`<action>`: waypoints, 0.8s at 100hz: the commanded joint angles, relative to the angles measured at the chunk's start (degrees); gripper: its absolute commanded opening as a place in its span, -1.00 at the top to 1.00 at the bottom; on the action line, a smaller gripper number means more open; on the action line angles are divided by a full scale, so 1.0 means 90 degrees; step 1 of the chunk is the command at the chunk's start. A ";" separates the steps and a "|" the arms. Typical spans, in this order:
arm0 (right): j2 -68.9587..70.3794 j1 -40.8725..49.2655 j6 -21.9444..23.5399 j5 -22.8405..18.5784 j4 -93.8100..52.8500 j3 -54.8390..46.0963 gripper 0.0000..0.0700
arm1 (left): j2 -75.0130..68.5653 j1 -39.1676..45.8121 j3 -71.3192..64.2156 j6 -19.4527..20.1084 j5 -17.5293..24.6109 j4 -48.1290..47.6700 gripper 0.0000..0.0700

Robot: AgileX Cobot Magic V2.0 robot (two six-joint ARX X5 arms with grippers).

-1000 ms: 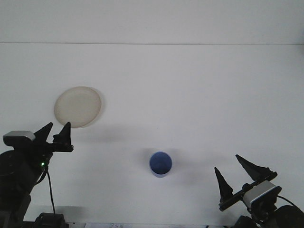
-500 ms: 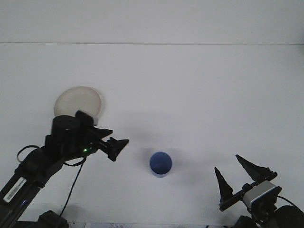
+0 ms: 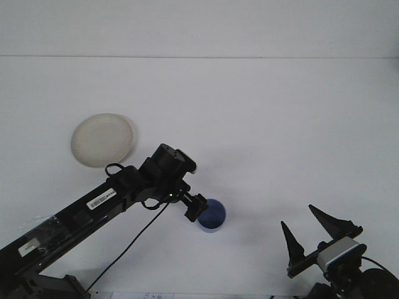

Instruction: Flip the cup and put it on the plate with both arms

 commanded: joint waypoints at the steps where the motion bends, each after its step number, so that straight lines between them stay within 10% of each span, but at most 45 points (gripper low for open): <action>1: 0.0005 0.0063 0.0068 0.0019 0.0029 0.0046 -0.50 | 0.0267 -0.0100 0.0187 0.0165 -0.0029 0.0024 -0.58; 57: 0.0005 0.0063 0.0068 0.0027 0.0032 0.0046 -0.50 | 0.1326 -0.0454 0.0197 0.0369 -0.0119 0.0163 -0.51; 80: 0.0005 0.0063 0.0066 0.0027 0.0024 0.0046 -0.50 | 0.1345 -0.0559 0.0197 0.0372 -0.0323 0.0194 0.78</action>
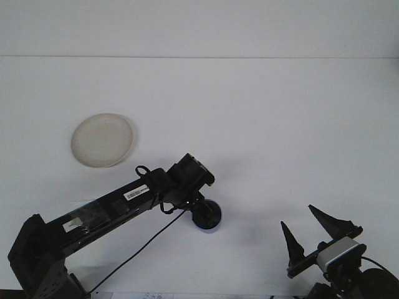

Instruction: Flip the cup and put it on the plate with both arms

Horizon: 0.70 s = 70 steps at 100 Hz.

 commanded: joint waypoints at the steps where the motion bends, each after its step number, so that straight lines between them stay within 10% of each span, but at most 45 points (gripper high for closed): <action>1: 0.0005 0.0061 0.0066 0.0027 0.0053 0.0046 -0.50 | 0.0134 -0.0075 0.0134 0.0032 -0.0022 0.0002 0.80; 36: 0.0005 0.0061 0.0068 0.0143 0.0015 0.0046 -0.50 | 0.0131 -0.0029 0.0476 0.0053 -0.0104 -0.0559 0.98; 70: 0.0005 0.0061 0.0070 0.0143 0.0017 0.0046 -0.50 | -0.0279 0.0884 0.2399 0.0556 -0.1146 -0.2341 0.98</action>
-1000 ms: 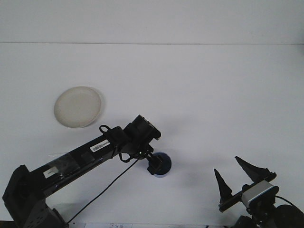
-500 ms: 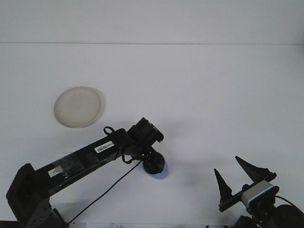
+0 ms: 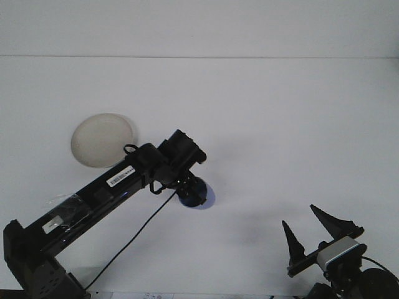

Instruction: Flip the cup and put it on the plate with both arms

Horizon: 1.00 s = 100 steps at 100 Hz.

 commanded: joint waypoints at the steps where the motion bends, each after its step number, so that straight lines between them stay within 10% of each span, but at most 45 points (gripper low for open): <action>1: 0.0005 0.0061 0.0070 0.0007 0.0063 0.0046 -0.50 | -0.0221 0.0262 0.0442 0.0158 -0.0313 -0.0151 0.98; 28: 0.0005 0.0061 0.0095 0.0007 0.0068 0.0046 -0.50 | -0.0634 0.2419 0.0879 0.0131 -0.1661 -0.0316 0.99; 100: 0.0005 0.0058 0.0087 0.0015 0.0117 0.0046 -0.50 | 0.1151 0.4821 0.0879 -0.0041 -0.1627 0.0381 0.98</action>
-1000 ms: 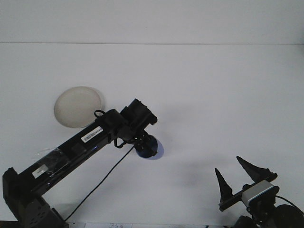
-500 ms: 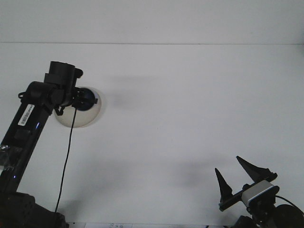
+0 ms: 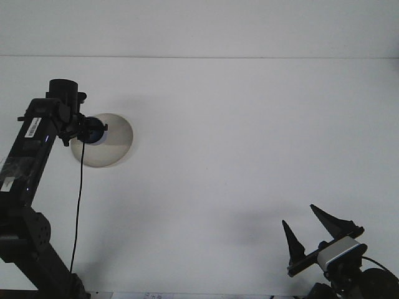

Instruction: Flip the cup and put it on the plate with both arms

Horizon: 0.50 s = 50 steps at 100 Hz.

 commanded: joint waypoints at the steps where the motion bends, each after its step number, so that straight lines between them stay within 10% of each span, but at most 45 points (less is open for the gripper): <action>1: 0.0005 0.0058 0.0085 0.0017 0.0075 0.0046 -0.50 | 0.0243 0.0000 0.0121 -0.0126 0.0022 0.0078 0.99; 50: 0.0005 0.0058 0.0087 0.0175 0.0075 0.0046 -0.50 | 0.0801 -0.0005 0.0121 -0.0345 0.0070 0.0238 0.84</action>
